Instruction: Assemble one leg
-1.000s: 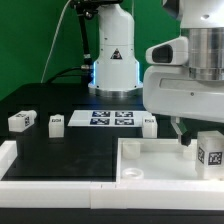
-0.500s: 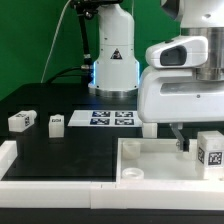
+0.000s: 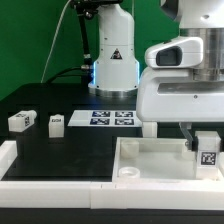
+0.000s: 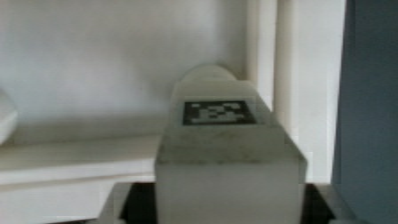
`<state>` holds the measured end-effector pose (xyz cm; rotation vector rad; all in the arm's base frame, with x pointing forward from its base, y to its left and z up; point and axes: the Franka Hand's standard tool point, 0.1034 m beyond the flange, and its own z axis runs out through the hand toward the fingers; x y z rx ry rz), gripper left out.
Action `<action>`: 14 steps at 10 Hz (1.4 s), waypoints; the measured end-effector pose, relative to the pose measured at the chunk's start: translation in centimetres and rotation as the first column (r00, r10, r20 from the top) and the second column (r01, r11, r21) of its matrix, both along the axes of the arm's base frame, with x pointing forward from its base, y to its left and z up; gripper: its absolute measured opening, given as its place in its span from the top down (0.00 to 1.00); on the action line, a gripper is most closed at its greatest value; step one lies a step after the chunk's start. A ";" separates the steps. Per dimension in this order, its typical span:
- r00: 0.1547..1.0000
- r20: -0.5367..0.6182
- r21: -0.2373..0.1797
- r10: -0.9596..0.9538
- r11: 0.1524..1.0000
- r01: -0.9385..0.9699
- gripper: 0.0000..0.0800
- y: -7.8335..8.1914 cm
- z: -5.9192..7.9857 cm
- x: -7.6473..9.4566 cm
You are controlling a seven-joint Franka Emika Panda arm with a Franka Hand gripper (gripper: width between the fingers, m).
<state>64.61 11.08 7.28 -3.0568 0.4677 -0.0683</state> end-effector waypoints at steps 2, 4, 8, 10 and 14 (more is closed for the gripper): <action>0.938 -0.024 0.020 -0.344 0.938 0.345 0.64 -0.4 0.0 0.0; 0.801 -0.053 0.025 -0.597 0.801 0.598 0.64 -0.6 0.0 -0.2; 0.379 -0.102 -0.006 -0.920 0.382 0.924 0.64 -0.6 0.0 -0.6; 0.313 -0.124 -0.006 -0.942 0.316 0.949 0.64 -0.6 0.0 -0.6; 0.403 -0.121 -0.002 -0.907 0.406 0.914 0.27 0.2 -0.1 -0.8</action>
Offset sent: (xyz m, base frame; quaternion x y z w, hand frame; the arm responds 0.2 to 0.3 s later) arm -0.0003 -0.0136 -0.0021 -0.0202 0.0152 0.3017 0.9531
